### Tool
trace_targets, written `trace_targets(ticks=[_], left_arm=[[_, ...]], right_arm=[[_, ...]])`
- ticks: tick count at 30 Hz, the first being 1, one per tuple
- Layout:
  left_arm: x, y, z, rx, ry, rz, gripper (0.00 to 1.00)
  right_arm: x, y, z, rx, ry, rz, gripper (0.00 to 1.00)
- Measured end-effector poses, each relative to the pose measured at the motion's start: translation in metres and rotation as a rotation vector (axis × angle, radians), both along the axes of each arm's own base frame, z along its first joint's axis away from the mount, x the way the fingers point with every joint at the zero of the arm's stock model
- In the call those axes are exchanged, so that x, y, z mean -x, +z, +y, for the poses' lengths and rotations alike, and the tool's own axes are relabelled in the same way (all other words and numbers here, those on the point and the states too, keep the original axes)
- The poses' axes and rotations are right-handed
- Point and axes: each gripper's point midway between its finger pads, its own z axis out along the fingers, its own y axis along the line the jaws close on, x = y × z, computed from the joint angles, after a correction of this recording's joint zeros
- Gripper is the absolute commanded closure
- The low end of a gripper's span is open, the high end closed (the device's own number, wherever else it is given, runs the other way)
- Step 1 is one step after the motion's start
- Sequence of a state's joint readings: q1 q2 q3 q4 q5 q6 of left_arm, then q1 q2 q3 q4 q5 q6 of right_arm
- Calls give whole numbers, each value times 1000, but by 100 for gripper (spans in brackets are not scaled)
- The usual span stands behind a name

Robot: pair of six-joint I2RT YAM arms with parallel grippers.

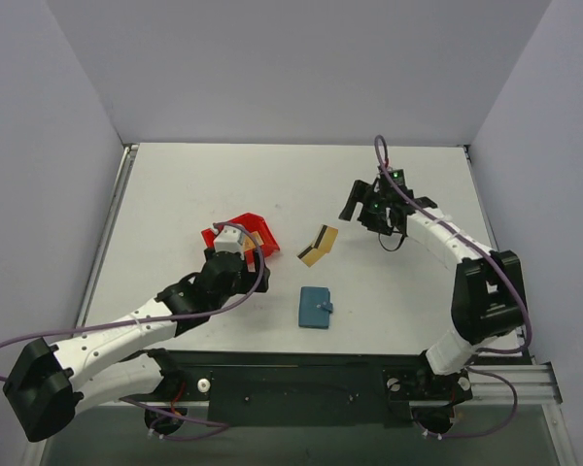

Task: Put the credit cards into the card holder
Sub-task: Open the card holder at the center of the board, then move the credit card to the center of the board.

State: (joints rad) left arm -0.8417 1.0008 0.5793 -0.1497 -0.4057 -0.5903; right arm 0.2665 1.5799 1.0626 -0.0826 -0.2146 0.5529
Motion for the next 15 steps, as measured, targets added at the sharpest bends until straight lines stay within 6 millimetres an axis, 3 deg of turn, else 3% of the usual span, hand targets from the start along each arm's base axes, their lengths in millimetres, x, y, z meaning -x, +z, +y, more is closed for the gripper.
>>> trace_targets(ticks=[7,11,15], left_arm=[[-1,-3,0,10,-4,19,6],[0,-4,0,16,-10,25,6],[3,-10,5,13,-6,30,6]], right_arm=[[-39,-35,15,97,34,80,23],[-47,-62,15,142,45,155,31],[-46,-76,15,160,53,206,34]])
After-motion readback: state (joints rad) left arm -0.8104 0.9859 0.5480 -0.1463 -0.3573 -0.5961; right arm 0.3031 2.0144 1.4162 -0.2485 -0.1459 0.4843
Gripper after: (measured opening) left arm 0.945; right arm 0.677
